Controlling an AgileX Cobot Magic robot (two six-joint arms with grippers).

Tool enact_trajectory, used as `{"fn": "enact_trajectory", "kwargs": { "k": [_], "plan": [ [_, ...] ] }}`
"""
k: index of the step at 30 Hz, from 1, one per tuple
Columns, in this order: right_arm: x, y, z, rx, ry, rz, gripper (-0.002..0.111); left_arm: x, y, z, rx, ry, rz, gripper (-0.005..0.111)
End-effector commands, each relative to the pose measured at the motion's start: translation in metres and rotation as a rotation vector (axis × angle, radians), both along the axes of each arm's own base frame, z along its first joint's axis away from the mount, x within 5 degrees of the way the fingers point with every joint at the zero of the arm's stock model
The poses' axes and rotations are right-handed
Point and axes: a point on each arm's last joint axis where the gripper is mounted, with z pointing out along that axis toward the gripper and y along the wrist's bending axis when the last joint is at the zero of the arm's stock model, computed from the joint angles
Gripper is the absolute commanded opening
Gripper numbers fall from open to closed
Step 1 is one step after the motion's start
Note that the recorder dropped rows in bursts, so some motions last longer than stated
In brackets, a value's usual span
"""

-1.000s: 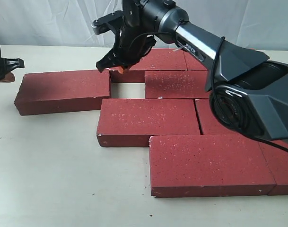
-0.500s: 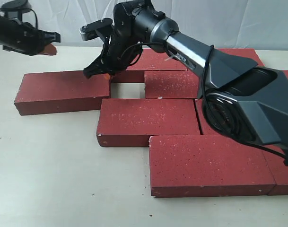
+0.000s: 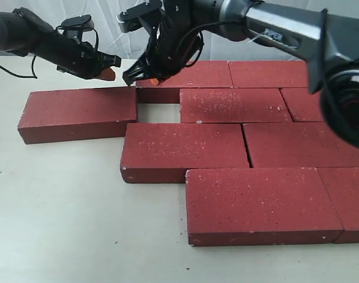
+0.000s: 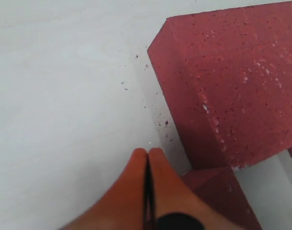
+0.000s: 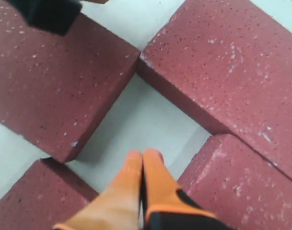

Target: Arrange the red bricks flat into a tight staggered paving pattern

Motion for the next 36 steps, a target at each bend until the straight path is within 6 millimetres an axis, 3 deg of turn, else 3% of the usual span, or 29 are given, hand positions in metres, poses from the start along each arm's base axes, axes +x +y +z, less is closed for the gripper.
{"fn": "enact_trajectory", "kwargs": {
  "k": [1,5,14,26,31,36],
  "plan": [
    [-0.038,-0.03,0.014,-0.008,-0.079,0.017,-0.001,0.0,-0.011,0.001,-0.01,-0.007,-0.01,0.0],
    [-0.066,-0.064,0.016,-0.073,-0.096,0.014,-0.001,0.0,-0.015,-0.003,-0.012,0.008,-0.031,0.0],
    [-0.108,-0.124,0.053,-0.036,-0.137,-0.065,-0.001,-0.004,-0.018,-0.004,-0.002,0.032,-0.068,0.0],
    [-0.163,-0.156,0.098,0.014,-0.209,-0.079,-0.001,-0.01,-0.033,-0.005,0.019,0.043,-0.133,0.0],
    [-0.168,-0.159,0.104,0.014,-0.218,-0.08,-0.001,-0.007,-0.029,-0.005,0.042,0.012,-0.131,0.0],
    [-0.167,-0.158,0.095,0.016,-0.218,-0.076,-0.001,0.001,-0.018,0.0,0.059,-0.039,-0.082,0.0]
  ]
}}
